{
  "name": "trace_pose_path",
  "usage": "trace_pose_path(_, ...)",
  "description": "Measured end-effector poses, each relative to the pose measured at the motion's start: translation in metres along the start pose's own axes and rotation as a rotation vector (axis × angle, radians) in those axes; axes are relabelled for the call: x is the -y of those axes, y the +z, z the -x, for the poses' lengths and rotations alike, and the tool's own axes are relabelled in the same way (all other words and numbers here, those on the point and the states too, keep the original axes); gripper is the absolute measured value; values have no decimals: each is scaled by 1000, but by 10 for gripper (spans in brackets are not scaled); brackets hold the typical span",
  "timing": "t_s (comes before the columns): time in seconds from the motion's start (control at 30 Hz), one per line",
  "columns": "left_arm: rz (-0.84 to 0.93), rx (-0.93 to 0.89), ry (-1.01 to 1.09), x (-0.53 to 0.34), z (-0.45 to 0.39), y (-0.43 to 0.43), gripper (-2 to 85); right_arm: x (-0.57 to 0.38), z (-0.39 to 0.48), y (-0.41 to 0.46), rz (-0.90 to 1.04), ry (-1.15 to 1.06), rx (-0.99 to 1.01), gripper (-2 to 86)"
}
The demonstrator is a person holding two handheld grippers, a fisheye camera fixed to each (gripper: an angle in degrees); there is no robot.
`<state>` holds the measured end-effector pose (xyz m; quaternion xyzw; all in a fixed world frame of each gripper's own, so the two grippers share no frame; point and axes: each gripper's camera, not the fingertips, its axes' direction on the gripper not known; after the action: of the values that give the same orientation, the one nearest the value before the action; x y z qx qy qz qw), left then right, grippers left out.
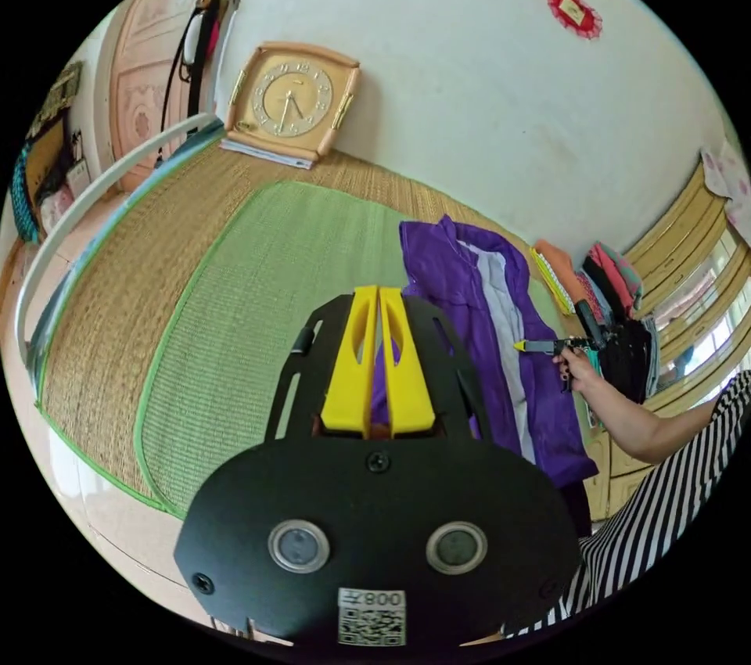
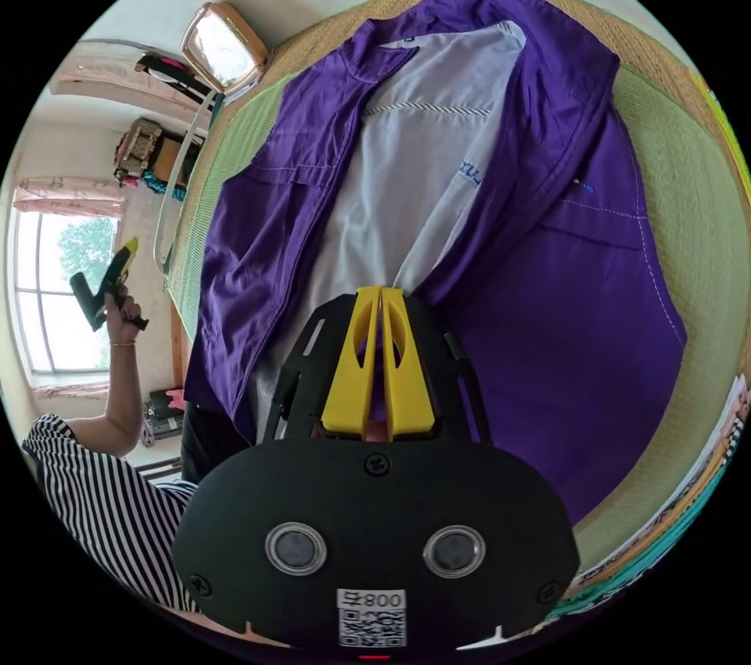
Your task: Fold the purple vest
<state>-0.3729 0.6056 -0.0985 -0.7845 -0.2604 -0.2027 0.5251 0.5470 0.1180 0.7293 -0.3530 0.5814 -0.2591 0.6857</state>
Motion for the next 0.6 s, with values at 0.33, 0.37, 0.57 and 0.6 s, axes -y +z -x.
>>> trace_pose_path(0.33, 469, -17, 85, -14, -5, 103, 15, 9, 29, 18, 35, -55, -7, -4)
trace_pose_path(0.37, 407, -3, 77, -13, -4, 92, 13, 6, 24, 18, 27, -51, 24, -4)
trace_pose_path(0.57, 95, -56, 121, 2, -14, 19, 13, 0, 11, 12, 13, -22, 65, -1)
trace_pose_path(0.6, 104, -48, 134, 3, -15, 18, 15, 0, 9, 11, 9, -16, 69, -1)
